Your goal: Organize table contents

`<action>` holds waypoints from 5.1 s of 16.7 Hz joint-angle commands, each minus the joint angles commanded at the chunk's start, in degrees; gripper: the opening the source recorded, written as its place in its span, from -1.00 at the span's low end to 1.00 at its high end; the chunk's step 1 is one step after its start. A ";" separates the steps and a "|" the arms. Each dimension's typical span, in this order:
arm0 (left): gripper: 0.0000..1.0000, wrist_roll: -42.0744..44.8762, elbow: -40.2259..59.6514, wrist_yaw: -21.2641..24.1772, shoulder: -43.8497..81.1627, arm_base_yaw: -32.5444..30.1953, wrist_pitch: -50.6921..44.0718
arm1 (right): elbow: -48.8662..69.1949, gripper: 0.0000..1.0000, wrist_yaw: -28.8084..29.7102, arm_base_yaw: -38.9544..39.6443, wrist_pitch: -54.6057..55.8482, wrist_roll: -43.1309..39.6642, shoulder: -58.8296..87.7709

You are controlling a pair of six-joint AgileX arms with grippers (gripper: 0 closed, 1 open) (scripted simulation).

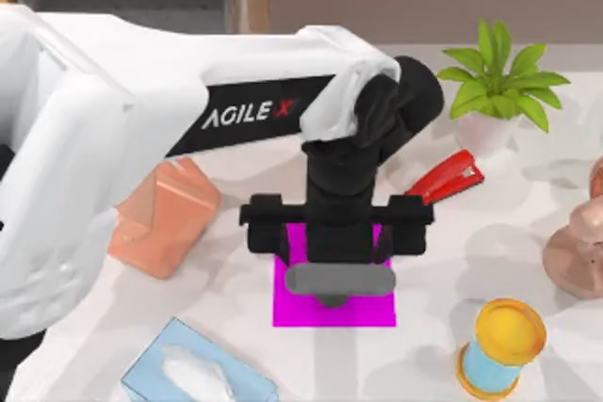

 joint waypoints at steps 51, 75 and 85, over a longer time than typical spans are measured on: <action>1.00 -88.85 -48.89 0.55 -27.78 71.15 21.68 | 0.00 1.00 0.00 0.00 0.00 0.00 0.00; -1.00 -89.27 -47.60 1.33 -30.18 71.03 18.65 | 0.00 1.00 0.00 0.00 0.00 0.00 0.00; -1.00 -89.29 -44.53 1.30 -33.45 71.00 12.11 | 0.00 1.00 0.00 0.00 0.00 0.00 0.00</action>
